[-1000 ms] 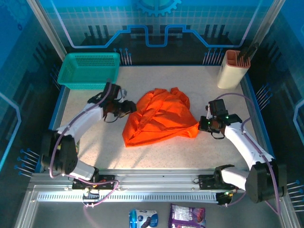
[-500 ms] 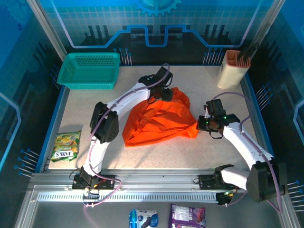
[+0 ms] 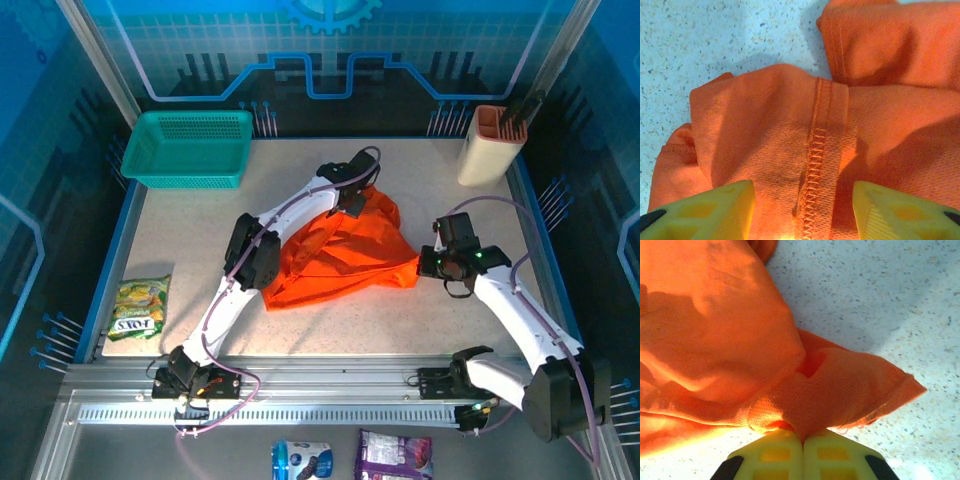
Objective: Fold the inside-out t-shirt
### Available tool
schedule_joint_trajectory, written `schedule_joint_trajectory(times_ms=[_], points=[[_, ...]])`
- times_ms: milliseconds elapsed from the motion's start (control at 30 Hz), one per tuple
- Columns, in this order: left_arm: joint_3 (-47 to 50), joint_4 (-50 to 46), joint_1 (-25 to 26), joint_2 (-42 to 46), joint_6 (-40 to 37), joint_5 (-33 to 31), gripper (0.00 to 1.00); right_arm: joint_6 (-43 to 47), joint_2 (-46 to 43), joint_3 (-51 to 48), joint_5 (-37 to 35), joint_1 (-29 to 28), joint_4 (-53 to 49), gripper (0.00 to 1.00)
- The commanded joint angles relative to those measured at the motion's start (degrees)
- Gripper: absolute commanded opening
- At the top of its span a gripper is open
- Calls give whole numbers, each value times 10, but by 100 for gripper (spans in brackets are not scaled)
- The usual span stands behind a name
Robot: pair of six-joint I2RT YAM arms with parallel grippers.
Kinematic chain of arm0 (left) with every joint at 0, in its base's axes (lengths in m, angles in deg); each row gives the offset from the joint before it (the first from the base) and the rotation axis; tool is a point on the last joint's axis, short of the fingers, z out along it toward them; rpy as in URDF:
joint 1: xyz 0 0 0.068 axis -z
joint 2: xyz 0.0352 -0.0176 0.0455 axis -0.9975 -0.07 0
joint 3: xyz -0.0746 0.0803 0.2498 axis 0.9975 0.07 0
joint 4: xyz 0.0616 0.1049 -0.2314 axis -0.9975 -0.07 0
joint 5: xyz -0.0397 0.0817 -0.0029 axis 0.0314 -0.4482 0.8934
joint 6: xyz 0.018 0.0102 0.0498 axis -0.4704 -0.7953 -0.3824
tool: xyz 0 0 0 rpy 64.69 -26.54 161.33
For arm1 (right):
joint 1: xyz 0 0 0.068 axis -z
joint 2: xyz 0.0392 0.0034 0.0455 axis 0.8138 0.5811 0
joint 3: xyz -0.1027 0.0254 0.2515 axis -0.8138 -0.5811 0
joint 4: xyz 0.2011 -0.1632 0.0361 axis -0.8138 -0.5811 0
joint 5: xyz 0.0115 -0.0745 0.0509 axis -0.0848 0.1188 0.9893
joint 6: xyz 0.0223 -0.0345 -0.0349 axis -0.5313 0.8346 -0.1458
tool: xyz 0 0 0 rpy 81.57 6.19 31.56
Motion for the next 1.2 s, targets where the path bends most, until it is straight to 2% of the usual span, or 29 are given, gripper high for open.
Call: schedule_joint_trajectory(times_ms=[0, 100, 233, 400, 500, 700, 900, 1033, 1167], points=[[-9, -15, -13, -8, -15, -24, 55, 12, -13, -5, -42, -5, -33, 0], [12, -9, -22, 1, -21, -32, 54, 18, -20, -5, -62, -4, -48, 0], [61, 21, -27, 40, -27, -32, 48, 19, -22, -4, -78, -4, -60, 0], [79, 23, -33, 59, -31, -32, 32, 18, -11, 4, -81, -6, -59, 21], [80, 20, -34, 61, -27, -13, 26, 18, -6, 22, -77, -10, -55, 26], [90, 34, -33, 87, 4, 56, 28, 21, 16, 61, -48, -11, -26, 29], [65, 22, -33, 80, 11, 60, 37, 32, 68, 101, -21, -10, 6, 30], [67, 18, -28, 77, 18, 70, 25, 34, 106, 129, -3, -12, 24, 30], [67, 10, -26, 65, 32, 79, 19, 30, 131, 150, 8, -11, 38, 30]])
